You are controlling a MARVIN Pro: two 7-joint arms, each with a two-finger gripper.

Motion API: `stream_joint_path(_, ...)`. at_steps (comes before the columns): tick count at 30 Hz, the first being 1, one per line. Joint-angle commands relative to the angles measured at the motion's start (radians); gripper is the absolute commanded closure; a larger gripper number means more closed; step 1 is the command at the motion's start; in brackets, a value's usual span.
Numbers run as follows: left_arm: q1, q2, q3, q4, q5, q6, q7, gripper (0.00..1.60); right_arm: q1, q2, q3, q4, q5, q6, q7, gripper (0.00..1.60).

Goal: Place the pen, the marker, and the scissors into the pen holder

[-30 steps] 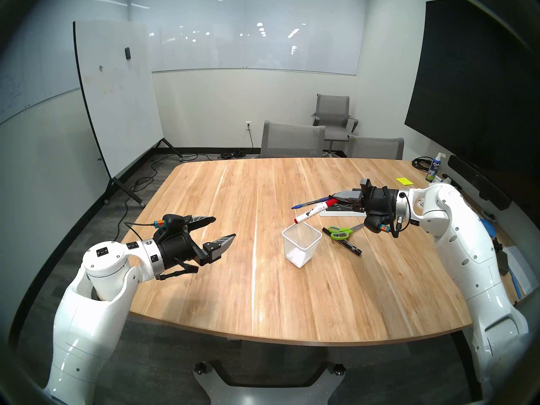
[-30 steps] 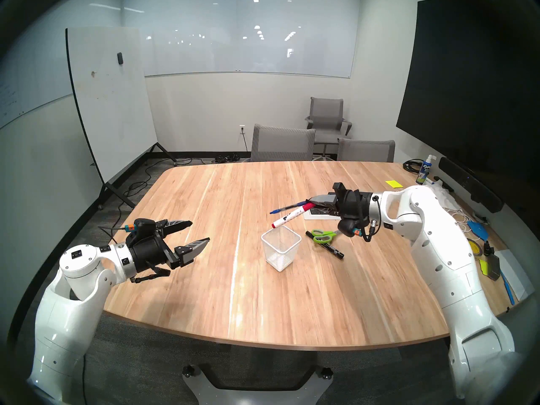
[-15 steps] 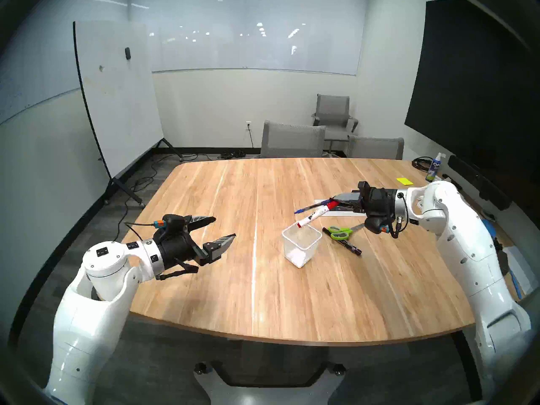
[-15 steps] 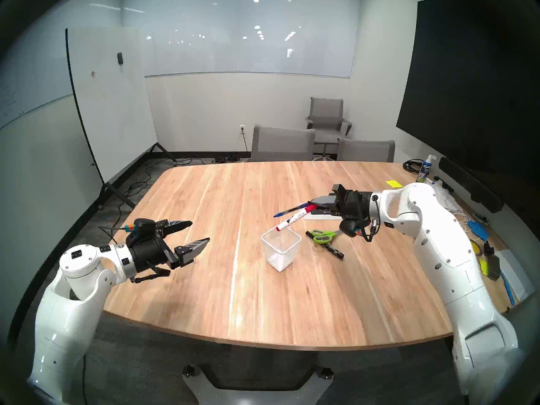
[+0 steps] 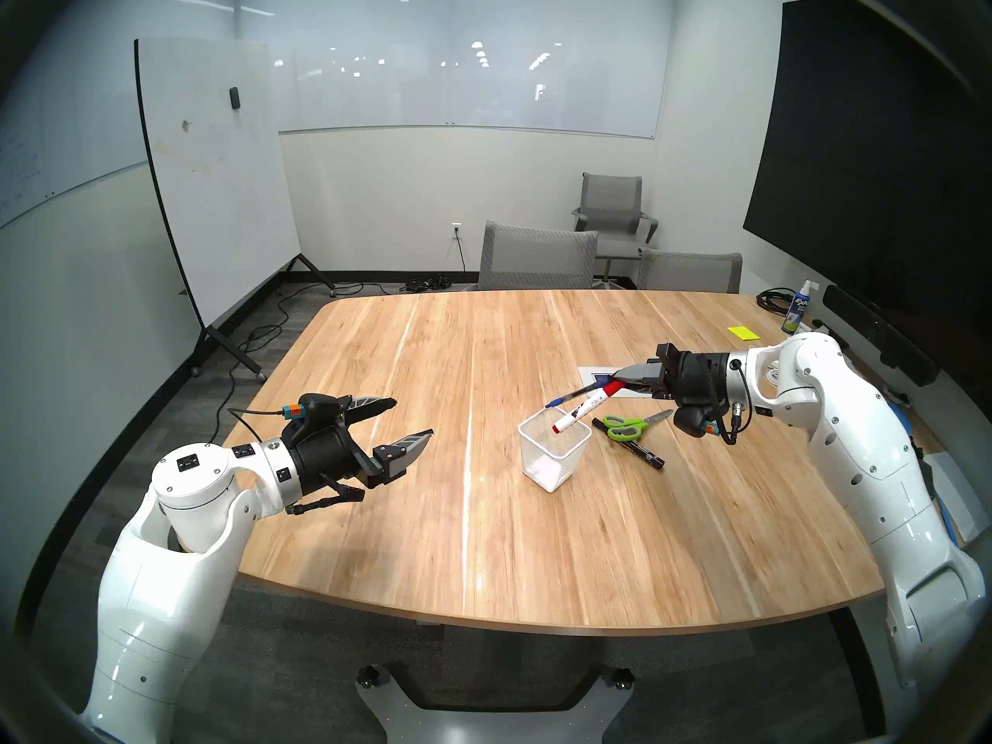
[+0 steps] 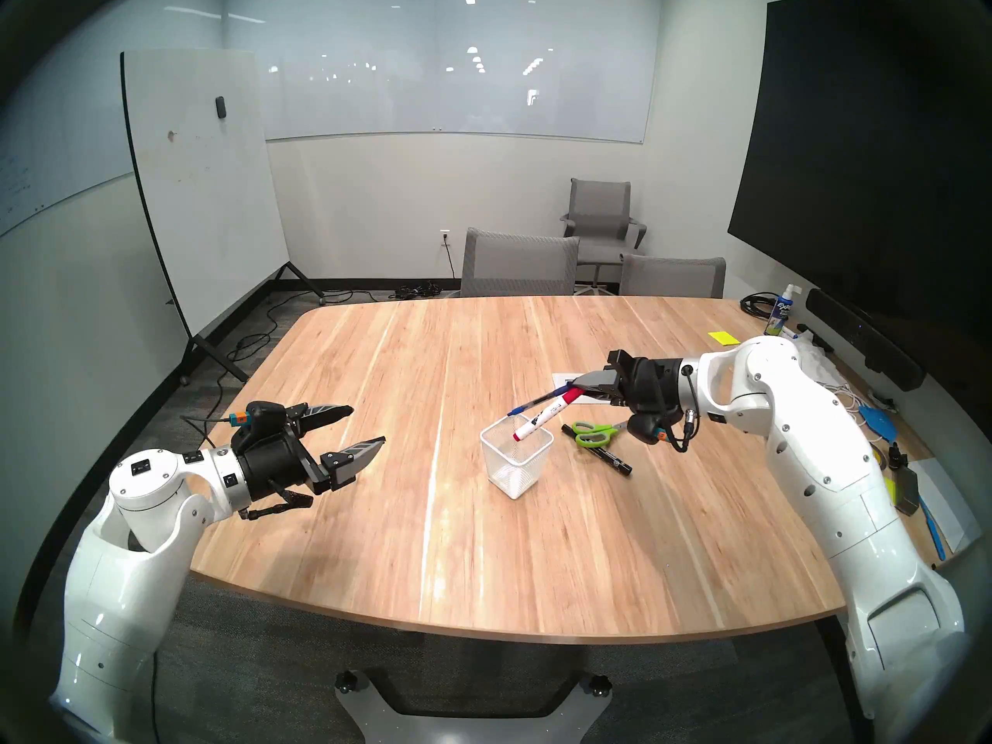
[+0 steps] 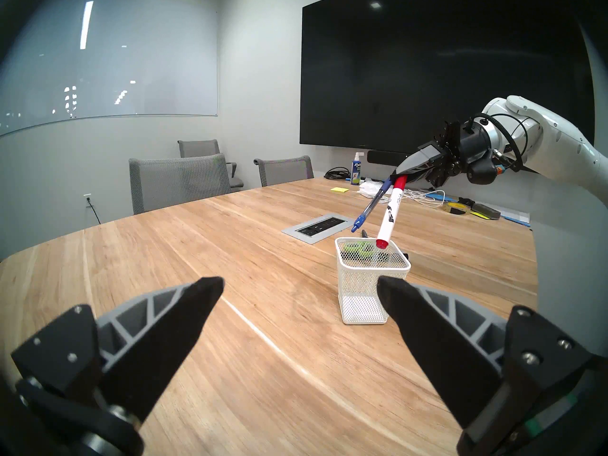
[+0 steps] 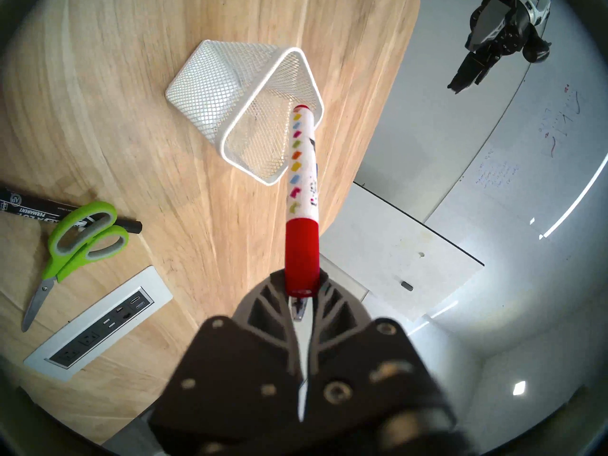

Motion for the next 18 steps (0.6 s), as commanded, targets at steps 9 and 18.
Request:
stream_joint_path(9,-0.001,0.002,-0.001,-0.015,0.001,-0.001,0.000,0.00,0.057,0.021,-0.024,-0.028,-0.039,0.001,-0.021,1.60)
stream_joint_path(18,-0.001,0.002,-0.001,-0.015,0.001,0.000,0.000,0.00,0.079,0.009,-0.052,-0.024,-0.065,0.001,-0.019,1.60)
